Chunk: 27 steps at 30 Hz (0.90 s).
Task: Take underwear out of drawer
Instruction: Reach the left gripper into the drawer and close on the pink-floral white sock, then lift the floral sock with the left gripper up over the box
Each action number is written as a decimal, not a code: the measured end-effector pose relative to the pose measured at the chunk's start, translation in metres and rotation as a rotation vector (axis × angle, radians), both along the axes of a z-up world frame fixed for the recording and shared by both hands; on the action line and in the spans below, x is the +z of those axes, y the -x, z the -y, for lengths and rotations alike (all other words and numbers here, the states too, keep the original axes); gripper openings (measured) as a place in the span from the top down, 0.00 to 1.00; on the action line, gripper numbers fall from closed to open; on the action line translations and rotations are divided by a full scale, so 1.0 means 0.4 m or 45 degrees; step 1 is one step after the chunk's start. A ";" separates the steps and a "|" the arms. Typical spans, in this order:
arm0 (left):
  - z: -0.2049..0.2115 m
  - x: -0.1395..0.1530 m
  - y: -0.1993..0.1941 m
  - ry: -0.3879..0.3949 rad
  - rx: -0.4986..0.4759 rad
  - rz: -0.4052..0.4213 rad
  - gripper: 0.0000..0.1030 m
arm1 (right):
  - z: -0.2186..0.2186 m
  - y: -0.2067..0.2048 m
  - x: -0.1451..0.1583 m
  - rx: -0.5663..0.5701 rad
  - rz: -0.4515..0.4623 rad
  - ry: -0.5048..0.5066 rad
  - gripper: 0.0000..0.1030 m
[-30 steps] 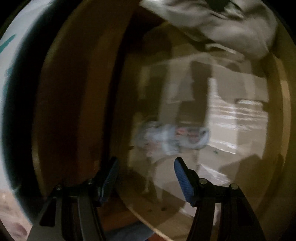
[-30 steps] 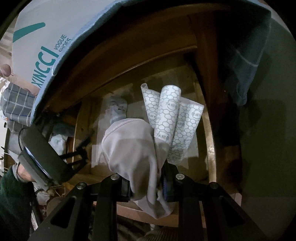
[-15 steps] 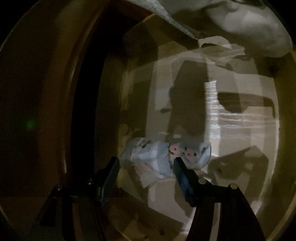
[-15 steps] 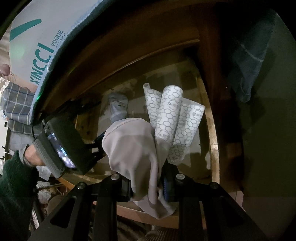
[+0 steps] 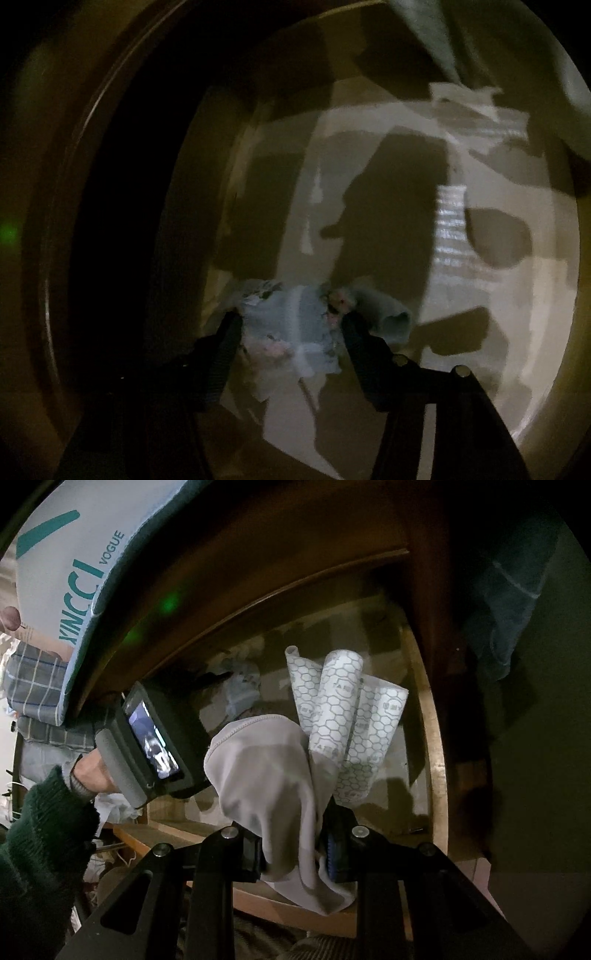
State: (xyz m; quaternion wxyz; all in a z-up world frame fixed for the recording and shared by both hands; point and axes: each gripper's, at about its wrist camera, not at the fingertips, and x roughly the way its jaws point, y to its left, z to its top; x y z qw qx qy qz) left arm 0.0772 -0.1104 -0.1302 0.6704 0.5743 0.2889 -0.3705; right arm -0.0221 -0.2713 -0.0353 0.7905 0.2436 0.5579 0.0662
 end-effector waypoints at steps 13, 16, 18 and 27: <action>0.032 0.027 -0.071 -0.088 0.301 -0.360 0.83 | -0.004 -0.005 0.004 0.012 -0.006 0.024 0.78; 0.011 0.049 -0.076 -0.060 0.368 -0.436 0.84 | -0.013 -0.004 0.006 0.017 -0.001 0.030 0.78; 0.006 0.065 -0.087 -0.043 0.404 -0.467 0.85 | -0.018 -0.001 0.007 0.021 0.001 0.042 0.78; -0.047 0.158 -0.091 0.108 0.549 -0.558 0.85 | -0.037 0.001 0.012 0.036 0.004 0.066 0.78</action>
